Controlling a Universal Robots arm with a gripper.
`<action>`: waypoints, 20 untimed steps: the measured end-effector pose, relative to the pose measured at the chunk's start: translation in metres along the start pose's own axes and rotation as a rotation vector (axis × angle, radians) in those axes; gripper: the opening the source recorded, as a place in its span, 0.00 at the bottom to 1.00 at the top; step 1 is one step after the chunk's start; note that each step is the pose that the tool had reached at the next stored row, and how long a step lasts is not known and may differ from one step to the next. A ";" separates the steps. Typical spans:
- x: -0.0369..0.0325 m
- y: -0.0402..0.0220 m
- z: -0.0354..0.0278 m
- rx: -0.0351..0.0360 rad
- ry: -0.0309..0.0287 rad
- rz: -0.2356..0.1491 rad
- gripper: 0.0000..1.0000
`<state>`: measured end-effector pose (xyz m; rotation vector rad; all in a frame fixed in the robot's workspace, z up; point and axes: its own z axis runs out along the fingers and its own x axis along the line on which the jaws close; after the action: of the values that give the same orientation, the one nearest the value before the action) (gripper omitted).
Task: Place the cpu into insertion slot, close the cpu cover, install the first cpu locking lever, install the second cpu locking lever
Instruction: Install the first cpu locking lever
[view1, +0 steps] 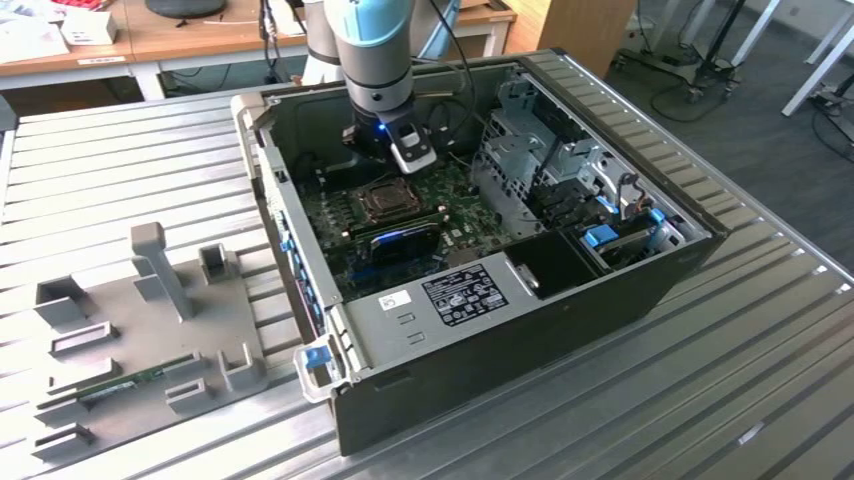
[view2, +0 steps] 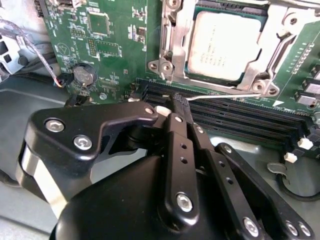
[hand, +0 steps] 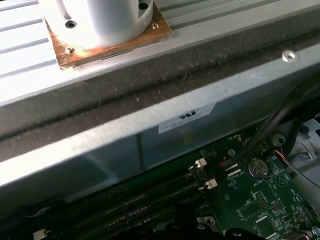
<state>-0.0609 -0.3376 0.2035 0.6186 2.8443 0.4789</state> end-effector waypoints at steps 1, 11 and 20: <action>0.0000 -0.0001 0.0001 0.0000 -0.0001 0.000 0.10; 0.0002 0.0002 0.0005 0.0041 -0.0140 0.038 0.10; 0.0015 0.0028 0.0013 0.0075 -0.0265 0.073 0.10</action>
<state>-0.0609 -0.3342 0.2030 0.7265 2.8078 0.4684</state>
